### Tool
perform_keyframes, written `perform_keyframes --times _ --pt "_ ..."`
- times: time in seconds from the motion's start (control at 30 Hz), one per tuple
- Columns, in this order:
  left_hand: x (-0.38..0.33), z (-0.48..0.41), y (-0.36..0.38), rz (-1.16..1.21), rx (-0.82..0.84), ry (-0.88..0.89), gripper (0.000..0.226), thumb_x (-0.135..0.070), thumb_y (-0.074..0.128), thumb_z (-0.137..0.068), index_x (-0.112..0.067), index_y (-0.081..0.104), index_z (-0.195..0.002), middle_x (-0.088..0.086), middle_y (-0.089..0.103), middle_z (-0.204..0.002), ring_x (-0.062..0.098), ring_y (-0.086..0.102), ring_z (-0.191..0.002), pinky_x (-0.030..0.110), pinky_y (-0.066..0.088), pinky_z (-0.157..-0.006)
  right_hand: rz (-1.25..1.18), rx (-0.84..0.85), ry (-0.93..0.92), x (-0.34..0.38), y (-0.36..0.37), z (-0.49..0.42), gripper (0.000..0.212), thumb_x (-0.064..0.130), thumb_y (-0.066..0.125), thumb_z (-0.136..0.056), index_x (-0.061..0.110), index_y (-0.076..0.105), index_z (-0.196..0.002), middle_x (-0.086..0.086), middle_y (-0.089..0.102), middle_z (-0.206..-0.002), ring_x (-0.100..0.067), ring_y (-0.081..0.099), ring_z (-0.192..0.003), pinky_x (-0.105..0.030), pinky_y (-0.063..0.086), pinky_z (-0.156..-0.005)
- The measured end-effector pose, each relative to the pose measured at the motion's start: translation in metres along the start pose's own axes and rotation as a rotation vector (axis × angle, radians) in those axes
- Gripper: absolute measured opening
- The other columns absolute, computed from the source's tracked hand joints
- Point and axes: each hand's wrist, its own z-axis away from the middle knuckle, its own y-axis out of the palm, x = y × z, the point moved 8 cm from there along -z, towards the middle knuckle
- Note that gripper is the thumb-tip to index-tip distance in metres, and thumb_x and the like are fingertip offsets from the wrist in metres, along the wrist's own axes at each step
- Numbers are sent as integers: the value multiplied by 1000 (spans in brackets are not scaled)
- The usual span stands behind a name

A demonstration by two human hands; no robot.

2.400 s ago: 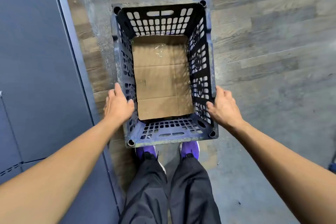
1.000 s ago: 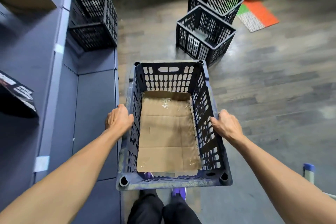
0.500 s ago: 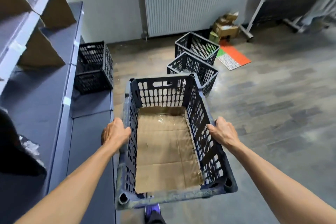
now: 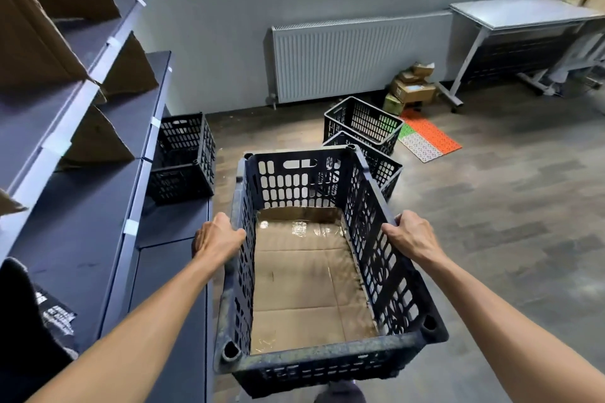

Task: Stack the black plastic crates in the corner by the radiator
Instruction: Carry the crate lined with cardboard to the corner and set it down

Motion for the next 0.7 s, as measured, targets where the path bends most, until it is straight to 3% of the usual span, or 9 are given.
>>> perform_keyframes --times 0.23,0.3,0.47,0.7 --pt "-42 -48 1 -39 -6 -58 18 -29 57 -79 -12 51 -80 7 61 -77 25 55 -66 30 37 -52 -41 57 -84 4 -18 -84 26 33 55 -83 12 50 -68 -9 63 -67 -25 57 -59 -34 45 -55" --pt "-53 -63 1 -33 -17 -76 19 -30 57 -78 -12 51 -77 7 63 -76 25 56 -66 30 38 -52 -44 68 -99 8 -21 -109 26 33 54 -84 13 47 -70 -8 59 -68 -24 51 -57 -32 39 -52" --pt "-64 -98 -8 11 -59 -117 22 -31 58 -75 -12 48 -72 7 60 -72 28 55 -66 30 36 -52 -63 82 -147 25 -21 -162 25 41 51 -79 21 42 -68 -1 50 -61 -19 45 -51 -31 40 -50" --pt "-70 -163 -23 37 -96 -118 25 -34 59 -77 -13 47 -68 8 63 -70 28 58 -64 31 40 -52 -57 72 -167 70 -23 -216 25 36 54 -85 17 43 -73 -3 55 -67 -19 47 -55 -32 42 -53"
